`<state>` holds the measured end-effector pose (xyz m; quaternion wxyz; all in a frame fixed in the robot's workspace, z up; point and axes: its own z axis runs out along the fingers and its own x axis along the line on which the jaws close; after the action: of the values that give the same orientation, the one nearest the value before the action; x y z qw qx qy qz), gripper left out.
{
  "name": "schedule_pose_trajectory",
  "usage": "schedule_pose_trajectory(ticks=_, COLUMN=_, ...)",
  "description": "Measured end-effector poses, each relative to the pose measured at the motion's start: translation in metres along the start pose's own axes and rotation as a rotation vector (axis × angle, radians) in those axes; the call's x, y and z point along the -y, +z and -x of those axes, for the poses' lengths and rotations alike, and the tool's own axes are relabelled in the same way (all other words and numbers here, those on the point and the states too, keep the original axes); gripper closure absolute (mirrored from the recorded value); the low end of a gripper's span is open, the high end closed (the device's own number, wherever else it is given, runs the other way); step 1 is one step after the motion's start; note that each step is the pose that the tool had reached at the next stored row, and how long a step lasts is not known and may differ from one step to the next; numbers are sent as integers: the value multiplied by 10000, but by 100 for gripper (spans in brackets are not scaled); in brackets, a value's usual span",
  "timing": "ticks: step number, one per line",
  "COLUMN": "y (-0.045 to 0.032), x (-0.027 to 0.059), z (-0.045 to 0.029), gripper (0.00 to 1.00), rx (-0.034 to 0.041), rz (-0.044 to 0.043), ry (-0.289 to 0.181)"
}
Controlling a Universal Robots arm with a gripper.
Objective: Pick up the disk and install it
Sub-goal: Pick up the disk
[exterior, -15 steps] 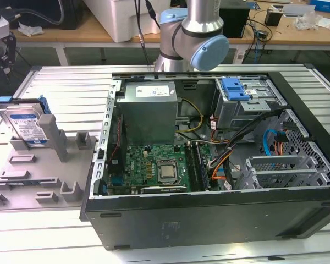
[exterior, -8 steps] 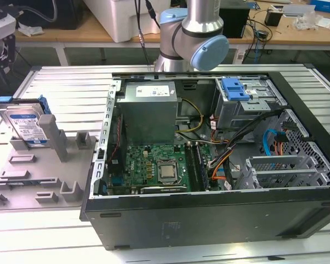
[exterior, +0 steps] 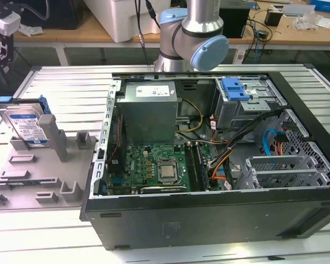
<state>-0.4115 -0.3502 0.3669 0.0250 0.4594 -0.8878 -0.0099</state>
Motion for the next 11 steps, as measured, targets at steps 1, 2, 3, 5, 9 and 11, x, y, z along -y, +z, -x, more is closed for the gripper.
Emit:
schedule_pose_trajectory(ticks=1, y=1, x=0, z=0, gripper=56, rx=-12, rz=-10, ry=-299)
schedule_pose_trajectory(ticks=2, y=2, x=0, z=0, gripper=56, rx=-21, rz=-18, ry=-522)
schedule_pose_trajectory(ticks=3, y=2, x=0, z=0, gripper=56, rx=-28, rz=-24, ry=-692)
schedule_pose_trajectory(ticks=5, y=4, x=0, z=0, gripper=56, rx=-45, rz=-38, ry=-1094)
schedule_pose_trajectory(ticks=9, y=8, x=0, z=0, gripper=56, rx=-80, rz=-71, ry=-1992)
schedule_pose_trajectory(ticks=11, y=12, x=1, z=1, gripper=56, rx=-108, rz=-94, ry=-2650)
